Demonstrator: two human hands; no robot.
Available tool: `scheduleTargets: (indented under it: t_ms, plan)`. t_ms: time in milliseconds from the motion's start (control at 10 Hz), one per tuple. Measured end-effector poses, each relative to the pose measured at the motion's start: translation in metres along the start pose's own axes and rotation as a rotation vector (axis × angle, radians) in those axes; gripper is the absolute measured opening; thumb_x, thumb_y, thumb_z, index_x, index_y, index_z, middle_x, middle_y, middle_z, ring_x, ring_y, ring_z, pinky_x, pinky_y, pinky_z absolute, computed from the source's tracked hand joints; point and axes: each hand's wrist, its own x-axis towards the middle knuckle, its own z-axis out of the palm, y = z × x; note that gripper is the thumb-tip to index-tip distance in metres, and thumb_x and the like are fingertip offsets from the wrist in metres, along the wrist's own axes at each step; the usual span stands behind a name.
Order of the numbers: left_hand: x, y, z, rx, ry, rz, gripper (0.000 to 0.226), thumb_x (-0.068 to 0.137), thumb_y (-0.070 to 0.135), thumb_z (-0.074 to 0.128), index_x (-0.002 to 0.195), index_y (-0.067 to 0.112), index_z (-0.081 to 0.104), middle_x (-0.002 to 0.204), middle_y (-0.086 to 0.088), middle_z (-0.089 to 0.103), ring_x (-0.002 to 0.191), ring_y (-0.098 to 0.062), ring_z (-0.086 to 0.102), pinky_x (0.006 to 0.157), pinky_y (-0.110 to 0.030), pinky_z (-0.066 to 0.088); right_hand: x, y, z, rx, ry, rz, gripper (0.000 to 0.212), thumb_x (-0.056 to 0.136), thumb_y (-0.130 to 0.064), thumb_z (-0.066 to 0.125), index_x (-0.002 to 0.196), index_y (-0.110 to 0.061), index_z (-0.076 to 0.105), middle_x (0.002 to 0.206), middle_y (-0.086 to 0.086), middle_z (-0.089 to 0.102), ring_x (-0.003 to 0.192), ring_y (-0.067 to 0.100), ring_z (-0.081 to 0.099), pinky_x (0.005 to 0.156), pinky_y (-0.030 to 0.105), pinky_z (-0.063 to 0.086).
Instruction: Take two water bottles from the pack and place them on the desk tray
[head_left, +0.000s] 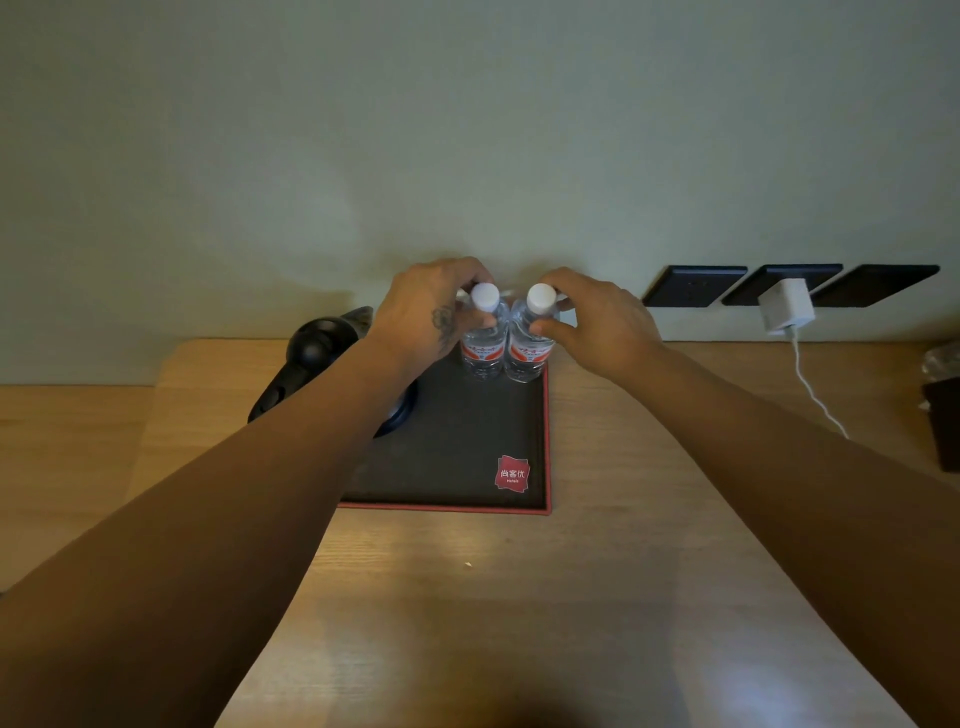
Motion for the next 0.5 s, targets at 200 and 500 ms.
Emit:
scheduleTargets:
  t_ms: [200, 500]
  plan:
    - [-0.009, 0.000, 0.000, -0.032, 0.000, 0.000, 0.033, 0.085, 0.028, 0.089, 0.113, 0.026, 0.074, 0.113, 0.003, 0.080, 0.089, -0.022, 0.076, 0.083, -0.042, 0.064, -0.007, 0.000, 0.005, 0.033, 0.012, 0.016, 0.042, 0.091, -0.042, 0.078, 0.128, -0.030, 0.064, 0.125, -0.004, 0.076, 0.115, 0.022, 0.071, 0.089, 0.043, 0.058]
    - [-0.022, -0.003, -0.001, -0.069, -0.071, -0.043, 0.065, 0.086, 0.029, 0.089, 0.143, 0.024, 0.059, 0.131, -0.006, 0.076, 0.111, -0.029, 0.074, 0.095, -0.044, 0.061, -0.022, -0.006, 0.002, 0.000, 0.048, 0.089, 0.065, 0.090, -0.053, 0.076, 0.144, -0.027, 0.051, 0.145, -0.004, 0.065, 0.122, 0.022, 0.068, 0.092, 0.044, 0.059]
